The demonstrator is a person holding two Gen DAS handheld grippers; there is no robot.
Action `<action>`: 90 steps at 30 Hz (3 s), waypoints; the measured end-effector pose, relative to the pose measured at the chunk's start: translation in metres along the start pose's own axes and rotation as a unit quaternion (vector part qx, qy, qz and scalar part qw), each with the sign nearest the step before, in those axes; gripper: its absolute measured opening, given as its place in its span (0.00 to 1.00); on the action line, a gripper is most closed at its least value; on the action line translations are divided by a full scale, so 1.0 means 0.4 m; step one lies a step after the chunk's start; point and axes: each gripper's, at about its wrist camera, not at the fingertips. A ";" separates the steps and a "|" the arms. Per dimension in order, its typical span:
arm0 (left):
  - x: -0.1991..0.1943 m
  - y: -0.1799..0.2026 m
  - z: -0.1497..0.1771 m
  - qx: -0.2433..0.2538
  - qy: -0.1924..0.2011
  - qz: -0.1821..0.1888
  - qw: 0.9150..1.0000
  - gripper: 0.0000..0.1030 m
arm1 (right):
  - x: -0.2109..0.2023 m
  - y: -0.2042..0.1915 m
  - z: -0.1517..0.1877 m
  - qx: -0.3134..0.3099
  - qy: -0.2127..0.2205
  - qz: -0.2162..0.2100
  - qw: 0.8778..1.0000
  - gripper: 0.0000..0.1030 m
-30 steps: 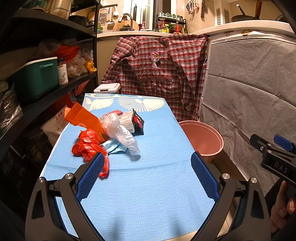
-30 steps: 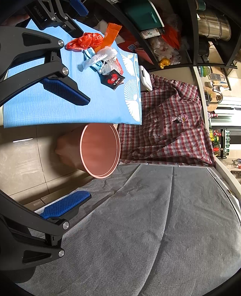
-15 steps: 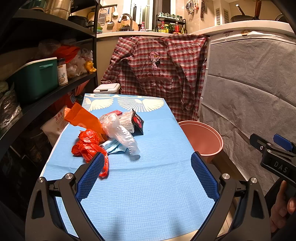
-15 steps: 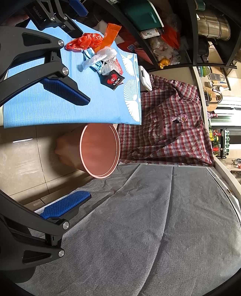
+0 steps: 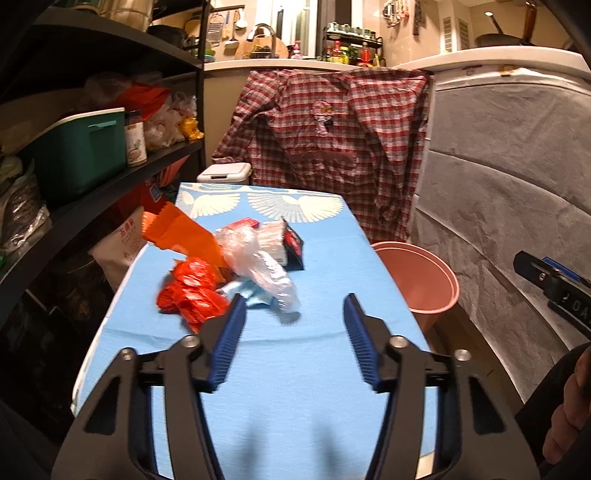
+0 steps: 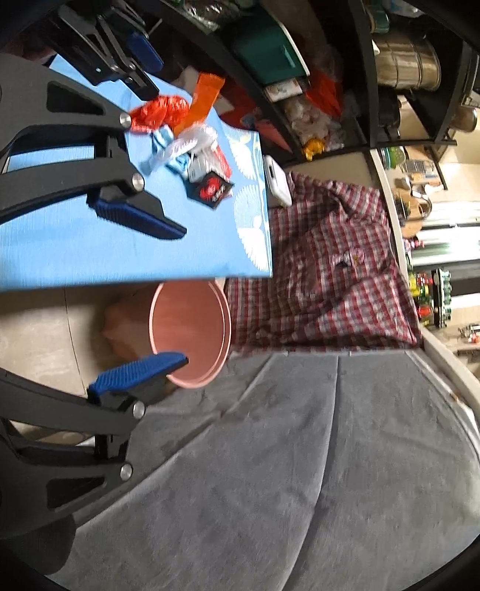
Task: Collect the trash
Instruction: 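Grasp the red plastic bag with the left gripper while the right gripper grasps the clear plastic bag, then carry both bags over the pink bin and open both grippers to drop them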
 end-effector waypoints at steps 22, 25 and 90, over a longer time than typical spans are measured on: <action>0.238 -0.315 -0.053 -0.070 -0.098 -0.091 0.989 0.37 | 0.353 -0.400 -0.117 -0.042 -0.032 -0.263 0.963 0.37; 0.262 -0.320 -0.022 -0.086 -0.105 -0.096 0.986 0.50 | 0.411 -0.428 -0.080 -0.046 -0.054 -0.270 0.960 0.50; 0.010 -0.152 -0.234 -0.032 0.019 -0.026 0.999 0.26 | 0.167 -0.127 -0.223 -0.043 0.025 -0.187 0.981 0.26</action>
Point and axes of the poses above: each gripper's, at about its wrist camera, not at the fingertips, and x roughly the way its jaws point, y to its right, z to its underside, and after that the axes turned 3 degrees about y, right-handed
